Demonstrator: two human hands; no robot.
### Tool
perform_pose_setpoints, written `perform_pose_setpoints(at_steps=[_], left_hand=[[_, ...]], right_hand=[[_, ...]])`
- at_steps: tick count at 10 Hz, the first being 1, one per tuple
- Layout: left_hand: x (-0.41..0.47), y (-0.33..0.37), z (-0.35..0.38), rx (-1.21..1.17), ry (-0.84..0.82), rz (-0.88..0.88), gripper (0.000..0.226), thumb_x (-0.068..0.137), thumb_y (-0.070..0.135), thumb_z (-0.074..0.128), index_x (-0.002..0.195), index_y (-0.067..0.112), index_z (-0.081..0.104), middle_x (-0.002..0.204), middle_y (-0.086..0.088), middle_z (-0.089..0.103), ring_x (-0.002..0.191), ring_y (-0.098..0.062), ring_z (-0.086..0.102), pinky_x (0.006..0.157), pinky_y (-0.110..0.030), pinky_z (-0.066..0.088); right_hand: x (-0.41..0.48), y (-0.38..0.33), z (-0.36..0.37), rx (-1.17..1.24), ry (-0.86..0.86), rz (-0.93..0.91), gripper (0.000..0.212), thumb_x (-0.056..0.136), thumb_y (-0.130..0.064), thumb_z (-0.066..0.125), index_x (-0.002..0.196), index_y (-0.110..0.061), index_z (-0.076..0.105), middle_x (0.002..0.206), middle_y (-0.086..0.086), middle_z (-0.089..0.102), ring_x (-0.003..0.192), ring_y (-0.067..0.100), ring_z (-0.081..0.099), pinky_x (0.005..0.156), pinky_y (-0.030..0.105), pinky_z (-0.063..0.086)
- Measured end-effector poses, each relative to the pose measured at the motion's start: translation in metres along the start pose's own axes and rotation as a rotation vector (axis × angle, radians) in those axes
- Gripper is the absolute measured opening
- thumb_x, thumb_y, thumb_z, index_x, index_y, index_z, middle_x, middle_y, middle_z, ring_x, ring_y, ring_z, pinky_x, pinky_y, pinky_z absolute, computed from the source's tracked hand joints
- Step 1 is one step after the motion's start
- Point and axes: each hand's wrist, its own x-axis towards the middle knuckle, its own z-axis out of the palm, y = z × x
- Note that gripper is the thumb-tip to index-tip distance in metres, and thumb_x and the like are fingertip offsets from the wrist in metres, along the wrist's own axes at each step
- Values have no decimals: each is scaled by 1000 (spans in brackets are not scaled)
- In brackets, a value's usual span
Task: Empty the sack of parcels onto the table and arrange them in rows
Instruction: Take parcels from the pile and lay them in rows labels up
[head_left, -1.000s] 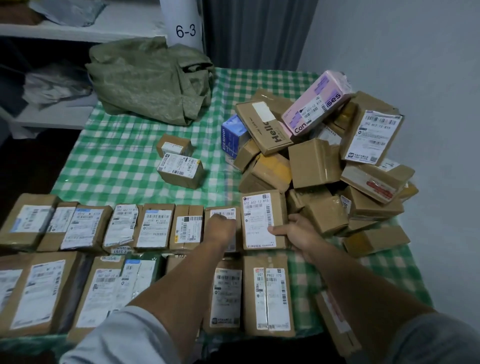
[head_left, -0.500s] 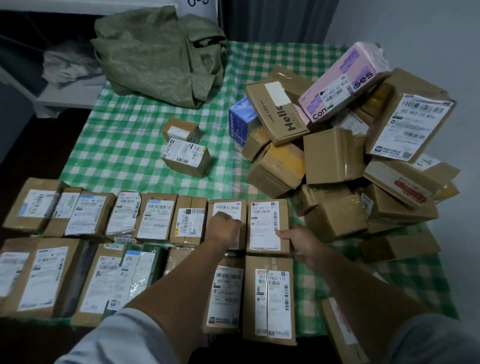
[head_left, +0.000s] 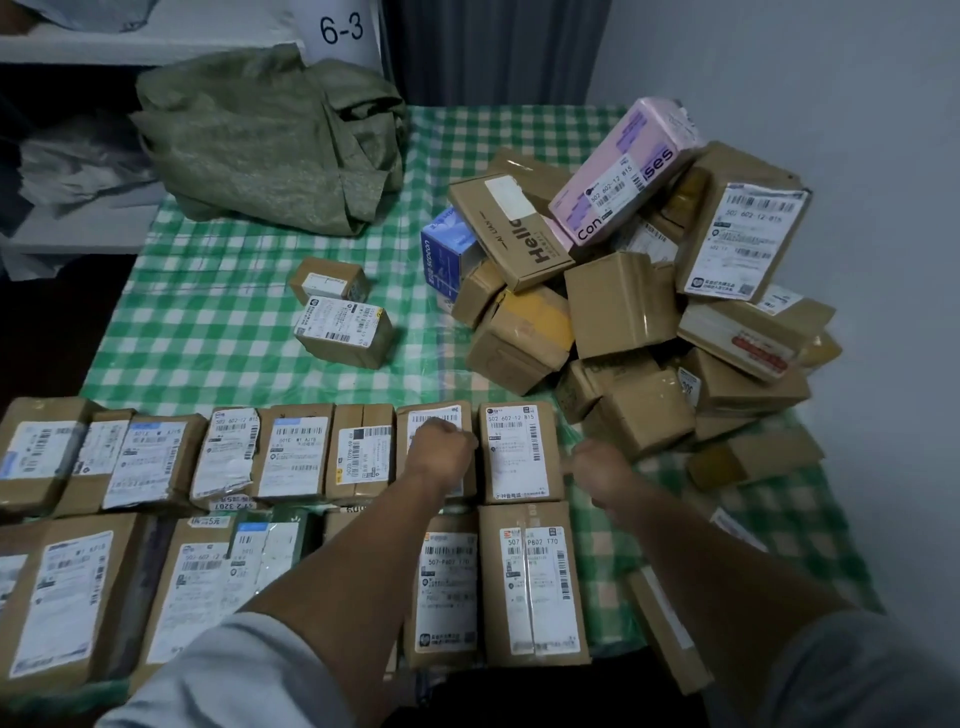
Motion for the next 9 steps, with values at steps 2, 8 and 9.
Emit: perform_pose_setpoints(at_steps=[2,8,9], left_hand=[[-18,15,10,4,-92,96,11,91,11,63,97,9,55,85,-9,57,80,-26,52,72,-32,42],[-74,0,65,-20,-208,123,7,90,8,60,86,7,55,90,-12,63,82,-28,61,72,-36,49],[-76,-7,77,-22,-179,88,6,86,10,61,85,9,55,94,-15,65,82,-30,62,74,-40,54]], right_hand=[[-36,15,-22,29,148,-22,28,98,-5,59,123,6,61,105,23,64,83,29,61,67,29,43],[-91,87,-48,-109,226,92,19,86,-2,68,100,4,58,87,16,63,77,27,63,66,34,50],[-90,101,-49,-267,132,128,26,82,-14,78,94,-6,56,93,14,66,83,25,66,72,33,56]])
